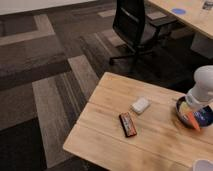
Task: Place the pepper in the ceramic bowl
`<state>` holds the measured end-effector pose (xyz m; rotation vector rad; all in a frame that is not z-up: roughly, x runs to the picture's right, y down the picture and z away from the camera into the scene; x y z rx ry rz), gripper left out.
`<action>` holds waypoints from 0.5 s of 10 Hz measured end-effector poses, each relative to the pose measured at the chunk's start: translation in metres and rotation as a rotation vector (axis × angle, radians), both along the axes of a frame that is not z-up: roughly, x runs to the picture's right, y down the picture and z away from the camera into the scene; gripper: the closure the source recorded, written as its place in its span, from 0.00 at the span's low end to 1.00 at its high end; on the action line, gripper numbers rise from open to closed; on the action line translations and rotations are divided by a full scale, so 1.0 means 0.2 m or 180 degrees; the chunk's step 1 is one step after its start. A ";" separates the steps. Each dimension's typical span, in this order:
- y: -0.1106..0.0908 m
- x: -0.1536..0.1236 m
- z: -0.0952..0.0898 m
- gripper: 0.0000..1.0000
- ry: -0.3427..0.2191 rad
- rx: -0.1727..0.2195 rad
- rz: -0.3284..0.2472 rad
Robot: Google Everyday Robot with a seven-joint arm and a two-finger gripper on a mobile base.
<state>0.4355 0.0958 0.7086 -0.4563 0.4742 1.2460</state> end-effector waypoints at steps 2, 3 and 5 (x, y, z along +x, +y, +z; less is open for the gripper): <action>-0.06 0.14 0.05 1.00 -0.0002 0.0002 -0.0116; -0.07 0.19 0.06 1.00 -0.0016 -0.0007 -0.0195; -0.06 0.29 0.15 1.00 -0.0250 -0.0059 -0.0571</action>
